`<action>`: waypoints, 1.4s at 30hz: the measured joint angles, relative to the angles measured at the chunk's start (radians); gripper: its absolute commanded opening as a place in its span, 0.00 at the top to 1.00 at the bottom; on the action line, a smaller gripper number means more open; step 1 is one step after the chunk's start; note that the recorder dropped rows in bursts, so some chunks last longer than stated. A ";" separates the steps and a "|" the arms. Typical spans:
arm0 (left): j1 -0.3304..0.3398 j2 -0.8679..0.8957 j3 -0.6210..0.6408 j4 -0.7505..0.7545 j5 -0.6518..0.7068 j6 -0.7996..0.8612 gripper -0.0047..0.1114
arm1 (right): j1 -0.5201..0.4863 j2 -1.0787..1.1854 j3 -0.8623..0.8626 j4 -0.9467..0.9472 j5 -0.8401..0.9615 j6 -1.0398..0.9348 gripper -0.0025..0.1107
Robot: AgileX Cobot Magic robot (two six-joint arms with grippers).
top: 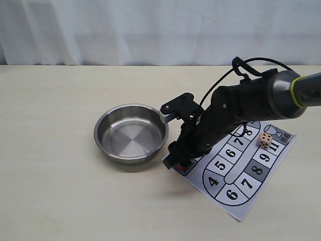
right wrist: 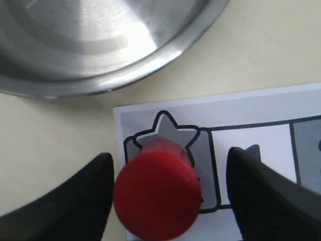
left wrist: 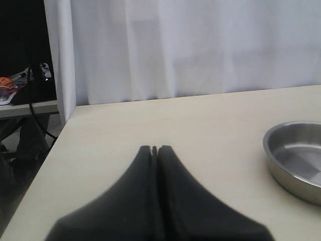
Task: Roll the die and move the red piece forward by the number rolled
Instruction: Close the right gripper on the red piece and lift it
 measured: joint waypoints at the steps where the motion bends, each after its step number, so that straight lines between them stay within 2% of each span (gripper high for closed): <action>1: 0.000 0.000 0.000 0.000 0.000 0.000 0.96 | 0.000 0.000 0.000 0.000 0.000 0.000 0.46; 3: 0.000 0.000 0.000 0.000 0.000 0.000 0.96 | 0.000 0.000 0.000 0.000 0.000 0.000 0.54; 9: 0.000 0.000 0.000 0.000 0.000 0.000 0.96 | 0.000 0.000 0.000 0.000 0.000 0.002 0.94; 23: 0.000 0.000 0.000 0.000 0.000 0.000 0.96 | -0.011 -0.018 -0.048 0.000 0.041 0.028 0.94; 34: 0.000 0.000 0.000 0.000 0.000 0.000 0.96 | -0.119 -0.032 -0.077 -0.004 0.045 0.052 0.94; 42: 0.000 0.000 0.000 0.000 0.000 0.000 0.96 | -0.123 0.027 -0.077 -0.006 0.045 0.052 0.94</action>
